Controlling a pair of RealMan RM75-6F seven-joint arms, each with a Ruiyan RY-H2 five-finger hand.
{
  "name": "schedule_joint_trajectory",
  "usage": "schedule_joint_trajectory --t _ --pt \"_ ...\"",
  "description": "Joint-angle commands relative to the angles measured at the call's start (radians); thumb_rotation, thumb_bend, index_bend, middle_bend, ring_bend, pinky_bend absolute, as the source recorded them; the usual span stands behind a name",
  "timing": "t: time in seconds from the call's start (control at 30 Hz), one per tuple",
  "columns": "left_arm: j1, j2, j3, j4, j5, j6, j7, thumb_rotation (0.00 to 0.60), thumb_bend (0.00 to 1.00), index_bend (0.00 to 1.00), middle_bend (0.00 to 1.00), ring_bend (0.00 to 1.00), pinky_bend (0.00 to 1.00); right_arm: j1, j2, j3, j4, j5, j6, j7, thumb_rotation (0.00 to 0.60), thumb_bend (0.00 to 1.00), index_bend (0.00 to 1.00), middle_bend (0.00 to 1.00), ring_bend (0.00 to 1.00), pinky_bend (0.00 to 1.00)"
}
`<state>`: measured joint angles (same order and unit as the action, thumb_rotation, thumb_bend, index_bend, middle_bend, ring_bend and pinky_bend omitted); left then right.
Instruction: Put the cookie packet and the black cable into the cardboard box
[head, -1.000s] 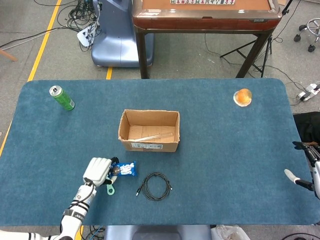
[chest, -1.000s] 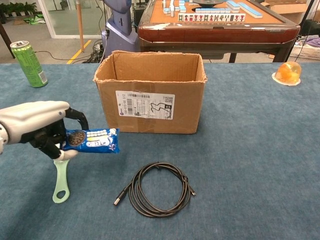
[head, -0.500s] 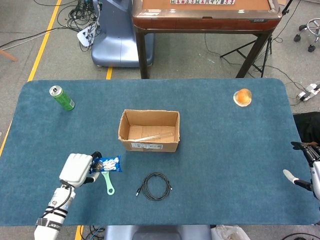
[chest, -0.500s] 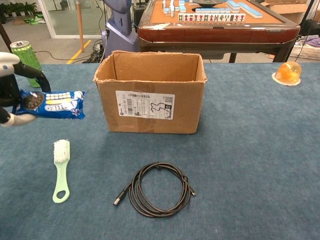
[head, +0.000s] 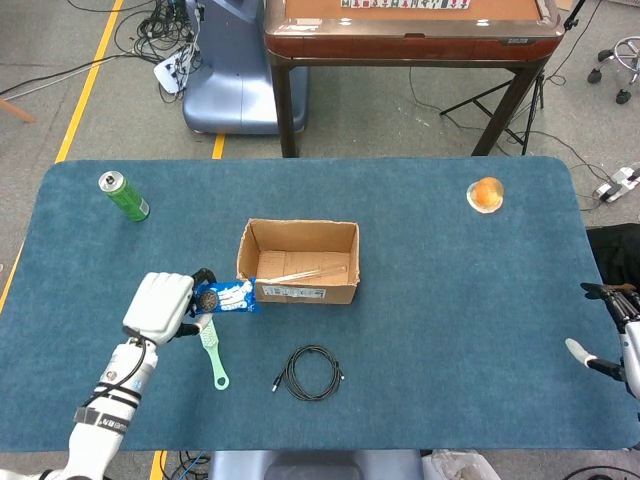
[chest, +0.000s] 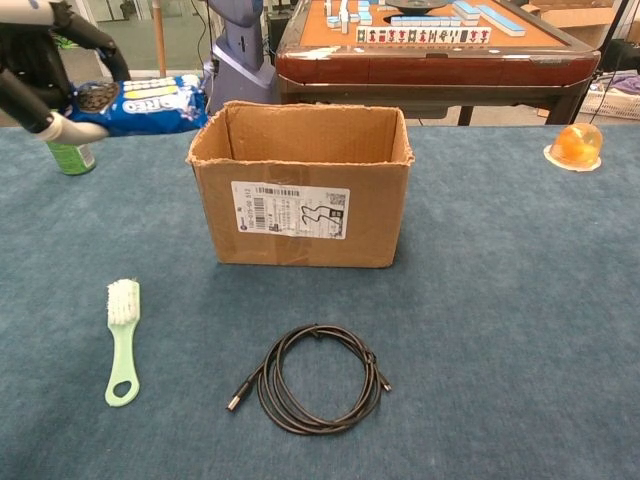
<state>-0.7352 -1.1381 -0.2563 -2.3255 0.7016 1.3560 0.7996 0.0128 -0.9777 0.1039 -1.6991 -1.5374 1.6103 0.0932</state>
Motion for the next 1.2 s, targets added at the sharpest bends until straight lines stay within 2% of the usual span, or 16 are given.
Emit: schedule_joint_trajectory --t 0.03,0.43,0.77,0.83,0.9,0.97,1.2 --pt "-0.117 -0.056 -0.072 0.051 -0.128 -0.025 0.051 0.6 0.4 0.46 1.0 1.0 1.0 0.0 0.002 0.002 0.001 0.004 -0.001 0.004 0.6 0.02 0.26 0.35 0.26 0.44" --pt "-0.321 -0.241 -0.136 0.215 -0.332 0.049 0.164 0.6 0.4 0.46 1.0 1.0 1.0 0.004 0.007 0.002 0.003 0.008 -0.01 0.018 0.6 0.02 0.26 0.35 0.26 0.44" --pt "-0.402 -0.322 -0.17 0.341 -0.418 0.087 0.193 0.6 0.4 0.44 1.0 1.0 1.0 0.009 0.005 0.0 0.003 0.01 -0.021 0.015 0.6 0.02 0.26 0.35 0.26 0.44" --pt "-0.406 -0.335 -0.165 0.368 -0.417 0.103 0.192 0.6 0.32 0.39 1.0 1.0 1.0 0.009 0.005 0.0 0.004 0.01 -0.023 0.014 0.6 0.02 0.26 0.35 0.26 0.44" --pt "-0.407 -0.347 -0.161 0.386 -0.408 0.116 0.185 0.6 0.17 0.32 1.0 1.0 1.0 0.01 0.005 0.0 0.004 0.01 -0.024 0.014 0.6 0.02 0.26 0.35 0.26 0.44" --pt "-0.404 -0.357 -0.156 0.398 -0.396 0.126 0.175 0.6 0.09 0.28 1.0 1.0 1.0 0.01 0.005 -0.001 0.004 0.01 -0.024 0.013 0.6 0.02 0.26 0.35 0.26 0.44" --pt "-0.394 -0.362 -0.133 0.385 -0.362 0.137 0.172 0.6 0.04 0.25 1.0 1.0 1.0 0.012 0.004 -0.001 0.003 0.011 -0.027 0.011 0.6 0.02 0.26 0.35 0.26 0.44"
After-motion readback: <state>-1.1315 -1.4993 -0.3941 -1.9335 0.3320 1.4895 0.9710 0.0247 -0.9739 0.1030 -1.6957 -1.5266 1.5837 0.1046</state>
